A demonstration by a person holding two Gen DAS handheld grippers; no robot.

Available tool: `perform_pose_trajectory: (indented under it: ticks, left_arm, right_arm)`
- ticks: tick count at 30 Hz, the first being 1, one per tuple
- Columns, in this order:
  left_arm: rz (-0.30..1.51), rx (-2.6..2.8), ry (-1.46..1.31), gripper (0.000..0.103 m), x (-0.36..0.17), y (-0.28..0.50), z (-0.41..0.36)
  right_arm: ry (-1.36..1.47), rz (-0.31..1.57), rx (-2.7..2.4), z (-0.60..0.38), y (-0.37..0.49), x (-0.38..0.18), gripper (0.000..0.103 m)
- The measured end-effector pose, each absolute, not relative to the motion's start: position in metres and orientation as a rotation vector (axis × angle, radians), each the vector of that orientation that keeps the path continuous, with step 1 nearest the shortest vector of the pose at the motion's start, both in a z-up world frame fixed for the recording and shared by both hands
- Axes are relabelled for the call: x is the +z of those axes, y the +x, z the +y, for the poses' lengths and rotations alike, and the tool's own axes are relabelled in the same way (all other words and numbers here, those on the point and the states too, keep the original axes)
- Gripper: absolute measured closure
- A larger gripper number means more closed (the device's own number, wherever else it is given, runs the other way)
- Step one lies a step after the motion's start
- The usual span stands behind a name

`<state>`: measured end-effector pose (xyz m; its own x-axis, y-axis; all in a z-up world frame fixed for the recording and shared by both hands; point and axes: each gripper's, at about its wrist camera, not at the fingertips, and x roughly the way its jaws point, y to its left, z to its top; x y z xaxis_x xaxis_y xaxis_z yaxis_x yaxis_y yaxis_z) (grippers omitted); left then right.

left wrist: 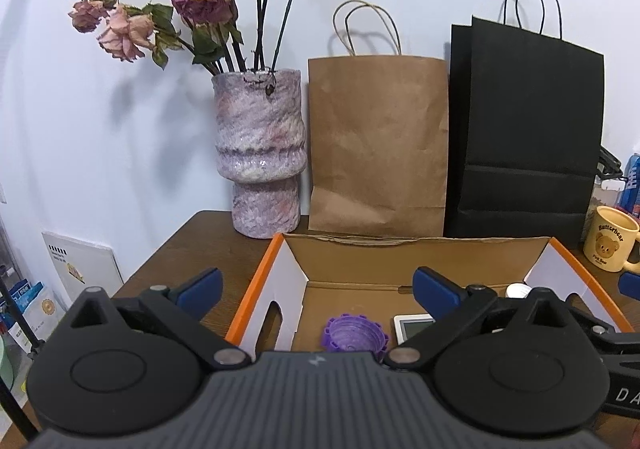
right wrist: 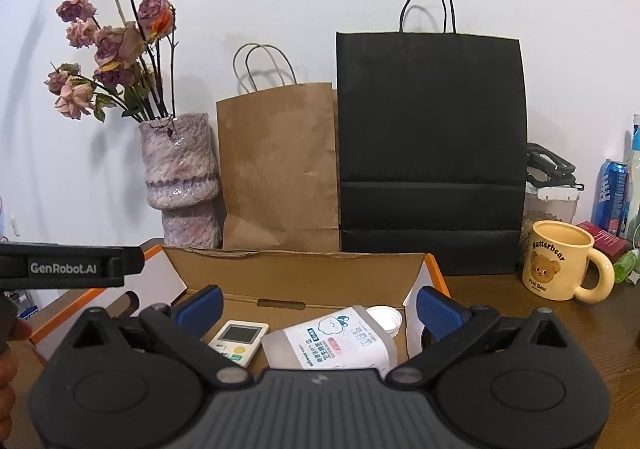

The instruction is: Organize rigid objects

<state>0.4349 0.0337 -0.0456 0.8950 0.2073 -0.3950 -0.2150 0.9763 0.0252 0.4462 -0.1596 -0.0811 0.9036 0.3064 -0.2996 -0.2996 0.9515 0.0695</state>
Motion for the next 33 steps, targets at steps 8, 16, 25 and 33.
perform_pose_trajectory:
  ticks: [8, 16, 25, 33]
  left_arm:
    - [0.399, 0.218, -0.027, 0.000, -0.037, 0.405, 0.035]
    - [0.389, 0.231, -0.040, 0.000, -0.024, 0.355, 0.034]
    - [0.379, 0.225, -0.025, 0.000, -0.010, 0.280, 0.025]
    - [0.350, 0.198, -0.006, 0.000, 0.001, 0.204, 0.011]
  right_arm:
    - [0.015, 0.292, 0.304, -0.166, 0.420, -0.071, 0.000]
    - [0.030, 0.275, 0.303, -0.181, 0.376, -0.055, 0.000]
    - [0.032, 0.259, 0.306, -0.197, 0.307, -0.040, 0.000]
    - [0.035, 0.231, 0.305, -0.216, 0.234, -0.029, 0.000]
